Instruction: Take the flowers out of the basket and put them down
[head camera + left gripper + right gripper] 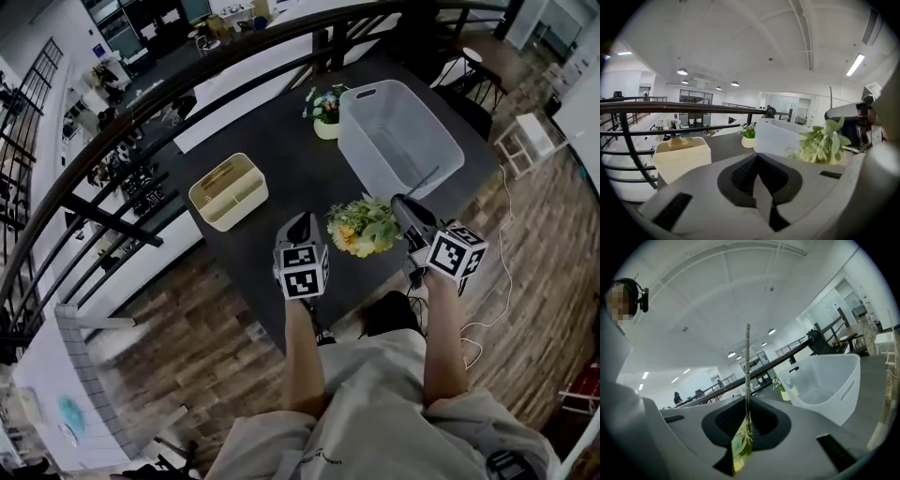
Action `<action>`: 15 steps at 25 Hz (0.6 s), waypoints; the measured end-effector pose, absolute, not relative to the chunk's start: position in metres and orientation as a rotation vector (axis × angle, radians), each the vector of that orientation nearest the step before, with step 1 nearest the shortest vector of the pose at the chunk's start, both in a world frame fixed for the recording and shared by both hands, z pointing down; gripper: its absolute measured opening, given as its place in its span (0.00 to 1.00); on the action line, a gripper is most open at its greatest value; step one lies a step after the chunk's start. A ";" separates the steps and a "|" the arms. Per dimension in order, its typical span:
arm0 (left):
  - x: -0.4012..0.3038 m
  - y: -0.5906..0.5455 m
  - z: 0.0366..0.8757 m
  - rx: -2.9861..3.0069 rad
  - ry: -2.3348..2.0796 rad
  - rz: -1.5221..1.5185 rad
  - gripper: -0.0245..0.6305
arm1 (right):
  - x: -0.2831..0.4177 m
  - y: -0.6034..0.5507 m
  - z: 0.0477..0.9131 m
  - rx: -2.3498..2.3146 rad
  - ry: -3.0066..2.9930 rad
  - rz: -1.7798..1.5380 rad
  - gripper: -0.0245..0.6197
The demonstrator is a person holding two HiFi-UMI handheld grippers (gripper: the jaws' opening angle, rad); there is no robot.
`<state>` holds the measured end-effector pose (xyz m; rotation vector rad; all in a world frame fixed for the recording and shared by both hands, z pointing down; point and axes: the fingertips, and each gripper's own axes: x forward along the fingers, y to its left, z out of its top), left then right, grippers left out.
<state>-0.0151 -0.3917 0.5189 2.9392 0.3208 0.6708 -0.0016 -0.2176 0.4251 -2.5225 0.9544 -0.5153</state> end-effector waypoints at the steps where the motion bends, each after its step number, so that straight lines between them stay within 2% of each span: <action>1: -0.014 -0.399 0.519 2.936 0.305 0.665 0.07 | -0.001 -0.228 0.438 -2.515 0.980 -0.581 0.11; 8: 0.010 -0.442 0.522 2.936 0.170 0.647 0.07 | 0.011 -0.288 0.542 -2.288 1.107 -1.044 0.11; 15: 0.036 -0.465 0.542 2.936 0.038 0.703 0.07 | 0.040 -0.326 0.615 -2.084 1.131 -1.305 0.11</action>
